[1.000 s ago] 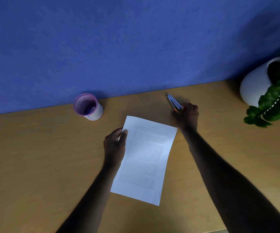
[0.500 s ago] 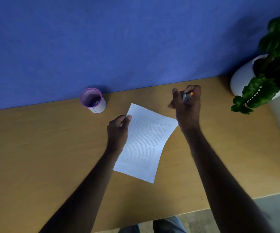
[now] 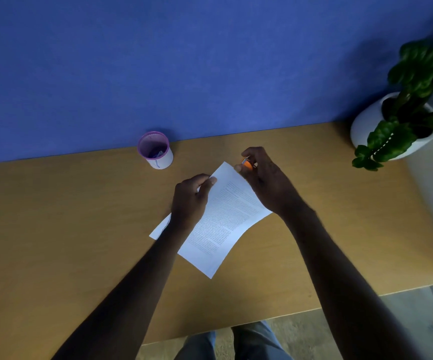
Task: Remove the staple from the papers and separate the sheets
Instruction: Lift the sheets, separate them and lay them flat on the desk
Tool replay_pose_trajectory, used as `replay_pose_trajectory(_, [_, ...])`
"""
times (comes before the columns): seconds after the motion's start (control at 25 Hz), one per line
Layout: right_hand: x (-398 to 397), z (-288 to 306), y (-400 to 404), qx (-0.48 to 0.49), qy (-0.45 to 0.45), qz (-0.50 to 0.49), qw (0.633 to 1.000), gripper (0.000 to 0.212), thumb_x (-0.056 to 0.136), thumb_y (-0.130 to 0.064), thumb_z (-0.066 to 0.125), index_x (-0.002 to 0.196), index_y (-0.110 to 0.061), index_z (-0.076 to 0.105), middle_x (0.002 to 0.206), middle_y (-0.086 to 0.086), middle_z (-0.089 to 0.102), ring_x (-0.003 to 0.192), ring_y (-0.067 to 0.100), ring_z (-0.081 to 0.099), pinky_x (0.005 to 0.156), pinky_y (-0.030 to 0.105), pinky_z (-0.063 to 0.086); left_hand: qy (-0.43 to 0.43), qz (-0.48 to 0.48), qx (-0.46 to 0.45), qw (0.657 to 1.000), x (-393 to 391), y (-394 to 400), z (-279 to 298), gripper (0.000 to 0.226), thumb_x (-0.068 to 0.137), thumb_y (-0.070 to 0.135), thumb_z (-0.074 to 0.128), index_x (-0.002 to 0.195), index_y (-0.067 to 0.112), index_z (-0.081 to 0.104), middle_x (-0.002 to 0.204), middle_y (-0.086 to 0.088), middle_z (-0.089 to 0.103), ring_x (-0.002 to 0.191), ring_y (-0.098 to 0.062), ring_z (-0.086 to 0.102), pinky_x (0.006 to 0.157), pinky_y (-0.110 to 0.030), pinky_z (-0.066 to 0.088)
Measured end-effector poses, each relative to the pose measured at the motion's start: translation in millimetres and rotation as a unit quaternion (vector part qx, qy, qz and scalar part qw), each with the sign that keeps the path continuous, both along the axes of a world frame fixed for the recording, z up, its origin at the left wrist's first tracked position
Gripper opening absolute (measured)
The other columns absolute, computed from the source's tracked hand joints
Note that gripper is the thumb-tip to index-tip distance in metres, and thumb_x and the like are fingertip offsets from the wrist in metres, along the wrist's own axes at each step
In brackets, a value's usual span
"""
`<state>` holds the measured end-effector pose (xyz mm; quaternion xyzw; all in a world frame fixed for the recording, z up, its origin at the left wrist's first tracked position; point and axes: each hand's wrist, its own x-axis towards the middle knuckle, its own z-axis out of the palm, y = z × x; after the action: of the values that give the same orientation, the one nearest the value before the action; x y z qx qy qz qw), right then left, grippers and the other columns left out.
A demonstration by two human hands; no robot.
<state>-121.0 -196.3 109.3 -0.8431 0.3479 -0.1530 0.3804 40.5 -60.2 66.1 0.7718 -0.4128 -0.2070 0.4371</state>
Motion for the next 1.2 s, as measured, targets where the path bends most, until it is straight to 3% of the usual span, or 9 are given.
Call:
replay_pose_trajectory(0.08, [1.8,0.0,3.9,0.018,0.012,0.005,1.000,0.045,0.098,-0.052,0.064,0.134,-0.031,0.046,0.115,-0.014,0.060,0.099,0.004,0.062,0.072,0.012,0.047,-0.025,-0.006,-0.010,1.000,-0.3,3.0,3.1,0.025,0.101,0.027,0.063,0.098,0.007,0.078,0.093,-0.004,0.081,0.082,-0.008,0.071,0.081,-0.014,0.052])
replay_pose_trajectory(0.2, [5.0,-1.0,7.9,0.071,0.032,0.010,0.997,0.056,0.086,-0.051,0.078,0.132,-0.037,0.050,0.122,-0.013,0.063,0.103,0.001,0.060,0.078,0.009,0.043,-0.039,-0.018,-0.014,0.999,-0.1,7.2,4.4,0.027,0.100,0.029,0.064,0.103,0.006,0.079,0.104,-0.006,0.082,0.095,-0.019,0.077,0.094,-0.030,0.060])
replay_pose_trajectory(0.28, [5.8,-3.6,10.9,0.097,0.036,0.025,0.994,0.056,0.084,-0.046,0.083,0.130,-0.032,0.055,0.123,-0.010,0.067,0.101,0.001,0.063,0.079,0.009,0.045,-0.052,-0.026,-0.021,0.998,-1.8,9.6,4.1,0.026,0.100,0.028,0.065,0.104,0.007,0.080,0.105,-0.006,0.082,0.096,-0.020,0.077,0.095,-0.036,0.061])
replay_pose_trajectory(0.44, [8.6,-5.4,18.7,0.115,0.028,0.044,0.992,0.049,0.082,-0.038,0.086,0.123,-0.024,0.063,0.106,-0.015,0.068,0.093,-0.008,0.066,0.075,0.006,0.050,-0.064,-0.033,-0.015,0.997,-4.9,11.8,5.8,0.024,0.099,0.028,0.067,0.106,0.009,0.080,0.109,-0.006,0.081,0.099,-0.021,0.077,0.098,-0.035,0.058])
replay_pose_trajectory(0.64, [10.5,-4.6,22.1,0.106,0.027,0.036,0.993,0.036,0.084,-0.036,0.084,0.113,-0.030,0.064,0.098,-0.026,0.064,0.088,-0.016,0.064,0.068,-0.002,0.047,-0.061,-0.043,-0.005,0.997,-4.9,14.0,5.7,0.029,0.100,0.033,0.065,0.104,0.009,0.080,0.104,-0.005,0.082,0.094,-0.017,0.077,0.093,-0.029,0.058])
replay_pose_trajectory(0.92, [11.8,-6.3,21.2,0.096,0.036,0.017,0.995,0.028,0.086,-0.040,0.082,0.107,-0.029,0.068,0.098,-0.018,0.071,0.087,0.001,0.070,0.073,0.017,0.058,-0.076,-0.063,-0.009,0.995,-6.5,16.7,3.5,0.029,0.101,0.032,0.062,0.106,0.009,0.080,0.105,-0.005,0.082,0.095,-0.018,0.078,0.093,-0.032,0.059])
replay_pose_trajectory(1.08, [12.1,-7.3,19.9,0.089,0.052,0.023,0.994,0.030,0.083,-0.045,0.082,0.105,-0.027,0.071,0.094,-0.017,0.072,0.084,0.004,0.070,0.077,0.034,0.064,-0.070,-0.057,0.001,0.996,-7.7,16.8,0.4,0.028,0.100,0.032,0.064,0.106,0.010,0.080,0.105,-0.005,0.082,0.095,-0.018,0.078,0.091,-0.022,0.053])
replay_pose_trajectory(1.2, [14.6,-8.5,20.6,0.082,0.061,0.015,0.995,0.026,0.083,-0.047,0.082,0.100,-0.031,0.070,0.092,-0.019,0.072,0.082,0.004,0.070,0.075,0.034,0.064,-0.070,-0.057,-0.001,0.996,-7.7,16.9,0.0,0.029,0.100,0.032,0.064,0.108,0.009,0.080,0.107,-0.005,0.081,0.098,-0.019,0.078,0.095,-0.034,0.059])
